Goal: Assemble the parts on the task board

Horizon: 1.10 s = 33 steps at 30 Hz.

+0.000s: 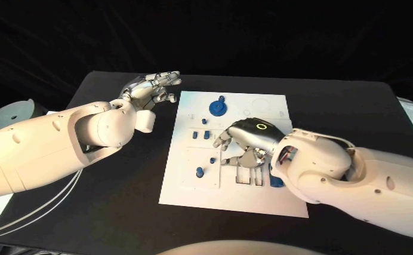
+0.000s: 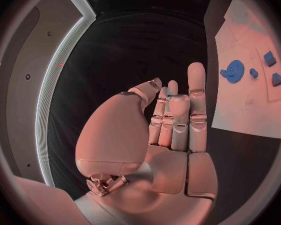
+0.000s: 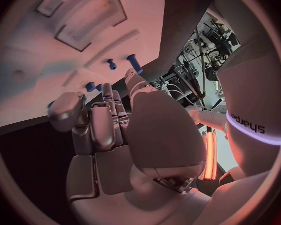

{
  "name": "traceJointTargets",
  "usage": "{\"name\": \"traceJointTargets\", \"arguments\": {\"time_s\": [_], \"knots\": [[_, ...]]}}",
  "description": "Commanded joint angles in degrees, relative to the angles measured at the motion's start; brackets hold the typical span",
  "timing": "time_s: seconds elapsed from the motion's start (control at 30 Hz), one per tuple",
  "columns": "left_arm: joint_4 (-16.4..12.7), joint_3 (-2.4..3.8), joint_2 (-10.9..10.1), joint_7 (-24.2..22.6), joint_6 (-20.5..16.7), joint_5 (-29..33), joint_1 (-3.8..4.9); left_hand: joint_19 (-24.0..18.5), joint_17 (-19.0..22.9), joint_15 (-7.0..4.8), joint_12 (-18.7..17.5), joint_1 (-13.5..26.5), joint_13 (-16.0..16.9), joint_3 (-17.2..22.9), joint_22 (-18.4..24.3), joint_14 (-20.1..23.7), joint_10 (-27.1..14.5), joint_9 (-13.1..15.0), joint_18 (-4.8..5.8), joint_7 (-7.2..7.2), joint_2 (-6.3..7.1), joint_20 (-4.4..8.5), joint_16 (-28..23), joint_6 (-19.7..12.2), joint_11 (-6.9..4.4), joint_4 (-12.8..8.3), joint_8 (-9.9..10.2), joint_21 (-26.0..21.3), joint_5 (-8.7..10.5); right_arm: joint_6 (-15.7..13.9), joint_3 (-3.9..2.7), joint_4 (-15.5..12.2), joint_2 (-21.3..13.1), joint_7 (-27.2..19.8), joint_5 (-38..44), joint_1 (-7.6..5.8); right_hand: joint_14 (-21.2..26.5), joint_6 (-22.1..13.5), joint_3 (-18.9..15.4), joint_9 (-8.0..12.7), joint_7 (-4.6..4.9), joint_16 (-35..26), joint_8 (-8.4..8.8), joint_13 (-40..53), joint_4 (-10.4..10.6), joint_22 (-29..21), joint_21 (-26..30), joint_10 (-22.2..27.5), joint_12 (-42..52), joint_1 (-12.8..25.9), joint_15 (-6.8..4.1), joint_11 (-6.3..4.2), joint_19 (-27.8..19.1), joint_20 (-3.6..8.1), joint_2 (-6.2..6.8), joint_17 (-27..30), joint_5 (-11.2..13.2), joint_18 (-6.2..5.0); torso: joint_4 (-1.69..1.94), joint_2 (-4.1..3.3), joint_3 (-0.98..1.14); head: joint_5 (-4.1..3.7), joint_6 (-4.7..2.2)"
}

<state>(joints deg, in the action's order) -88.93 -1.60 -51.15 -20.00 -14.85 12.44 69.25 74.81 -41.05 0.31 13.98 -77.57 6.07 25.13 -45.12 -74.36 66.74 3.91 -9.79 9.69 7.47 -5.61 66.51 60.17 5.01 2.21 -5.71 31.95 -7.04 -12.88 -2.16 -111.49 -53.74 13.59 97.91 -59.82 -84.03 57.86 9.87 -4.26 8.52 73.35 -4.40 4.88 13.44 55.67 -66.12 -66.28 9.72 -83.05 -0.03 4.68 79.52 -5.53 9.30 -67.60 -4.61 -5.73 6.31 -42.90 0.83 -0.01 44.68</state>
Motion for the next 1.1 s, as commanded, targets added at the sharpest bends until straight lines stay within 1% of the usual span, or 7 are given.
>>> {"name": "traceJointTargets", "arguments": {"time_s": [0.03,0.27,0.37,0.5,0.7,0.97,1.1], "knots": [[-0.13,-0.01,0.03,-0.16,1.13,-0.24,0.02,-0.44,0.07,-0.07,0.22,-0.46,0.05,-0.06,0.05,0.43,-0.49,-0.03,-0.56,0.04,0.10,-0.15,-0.23,-0.55,0.10,-0.28,-0.17,-0.34,-0.30,-2.13,-0.06,-1.97,-4.16,1.75,-14.21,-1.11,-2.76,1.70,-0.66,-0.25,-0.18,2.06,-0.71,1.18,0.83,2.86,-2.25,-6.16,2.59,1.13,-1.02,-1.02,1.02,0.77,-0.39,-2.40,-0.75,-0.46,-0.45,0.41,-0.34,-1.21,-0.42],[-0.28,-0.12,0.04,-0.19,1.01,-0.24,0.02,-0.44,0.07,-0.07,0.22,-0.46,0.05,-0.06,0.05,0.43,-0.49,-0.03,-0.56,0.04,0.10,-0.15,-0.23,-0.55,0.10,-0.28,-0.17,-0.34,-0.30,-4.19,0.70,-5.15,-11.25,9.06,-17.56,-1.56,-3.66,4.28,-5.64,-0.73,-2.77,5.79,-3.03,11.75,2.83,8.30,-6.56,-16.12,14.04,4.98,-3.44,-4.01,3.15,3.34,-0.12,-6.62,-5.90,0.54,-1.21,0.89,-0.58,-3.51,-0.76],[-0.49,-0.29,0.04,-0.19,0.98,-0.24,0.02,-0.44,0.07,-0.07,0.22,-0.46,0.05,-0.06,0.05,0.43,-0.49,-0.03,-0.56,0.04,0.10,-0.15,-0.23,-0.55,0.10,-0.28,-0.17,-0.34,-0.30,-4.29,1.08,-6.22,-13.59,12.78,-16.58,-1.04,-4.29,4.60,-8.88,-1.09,-3.54,9.06,-4.24,41.18,2.71,11.49,-8.89,-18.23,41.05,8.49,-3.96,-4.50,4.10,3.85,-0.89,-10.96,-9.16,1.17,-1.44,1.10,-0.66,-4.46,-0.69],[-0.77,-0.40,0.04,-0.22,1.00,-0.24,0.02,-0.44,0.07,-0.07,0.22,-0.46,0.05,-0.06,0.05,0.43,-0.49,-0.03,-0.56,0.04,0.10,-0.15,-0.23,-0.55,0.10,-0.28,-0.17,-0.34,-0.30,-3.85,1.44,-6.89,-15.48,16.13,-14.81,-0.48,-4.59,3.57,-13.90,-2.09,-3.35,11.56,-6.33,60.17,2.44,14.28,-10.91,-16.01,57.50,10.76,-3.86,-4.47,4.65,3.76,-3.34,-14.31,-11.03,1.65,-1.83,1.36,-0.90,-5.32,-0.57],[-0.95,-0.47,0.05,-0.24,1.02,-0.24,0.02,-0.44,0.07,-0.07,0.22,-0.46,0.05,-0.06,0.05,0.43,-0.49,-0.03,-0.56,0.04,0.10,-0.15,-0.23,-0.55,0.10,-0.28,-0.17,-0.34,-0.30,-3.00,1.87,-7.42,-16.54,18.40,-13.22,0.81,-4.63,2.74,-16.03,-2.66,-3.33,11.97,-7.40,63.54,3.17,14.64,-11.17,-15.46,59.78,11.48,-3.73,-4.26,4.60,3.58,-4.44,-14.88,-11.39,1.67,-2.27,1.57,-1.05,-5.45,-0.28],[-0.93,-0.51,0.05,-0.22,1.07,-0.24,0.02,-0.44,0.07,-0.07,0.22,-0.46,0.05,-0.06,0.05,0.43,-0.49,-0.03,-0.56,0.04,0.10,-0.15,-0.23,-0.55,0.10,-0.28,-0.17,-0.34,-0.30,-2.01,2.00,-7.10,-16.15,19.08,-11.64,1.61,-4.65,2.23,-17.16,-3.05,-3.30,12.15,-8.12,64.79,3.27,14.82,-11.29,-15.23,60.35,11.88,-3.68,-4.22,4.57,3.50,-5.21,-15.11,-11.93,1.68,-1.98,1.50,-1.08,-5.43,-0.21],[-0.93,-0.52,-0.03,-0.21,1.05,-0.24,0.02,-0.44,0.07,-0.07,0.22,-0.46,0.05,-0.06,0.05,0.43,-0.49,-0.03,-0.56,0.04,0.10,-0.15,-0.23,-0.55,0.10,-0.28,-0.17,-0.34,-0.30,-1.27,2.02,-6.79,-15.80,19.22,-10.60,1.96,-4.68,2.29,-17.36,-3.17,-3.34,12.25,-8.36,65.20,3.25,15.03,-11.44,-15.29,60.61,11.94,-3.68,-4.23,4.63,3.49,-5.43,-15.26,-12.16,1.72,-2.14,1.50,-1.09,-5.18,-0.15]]}}
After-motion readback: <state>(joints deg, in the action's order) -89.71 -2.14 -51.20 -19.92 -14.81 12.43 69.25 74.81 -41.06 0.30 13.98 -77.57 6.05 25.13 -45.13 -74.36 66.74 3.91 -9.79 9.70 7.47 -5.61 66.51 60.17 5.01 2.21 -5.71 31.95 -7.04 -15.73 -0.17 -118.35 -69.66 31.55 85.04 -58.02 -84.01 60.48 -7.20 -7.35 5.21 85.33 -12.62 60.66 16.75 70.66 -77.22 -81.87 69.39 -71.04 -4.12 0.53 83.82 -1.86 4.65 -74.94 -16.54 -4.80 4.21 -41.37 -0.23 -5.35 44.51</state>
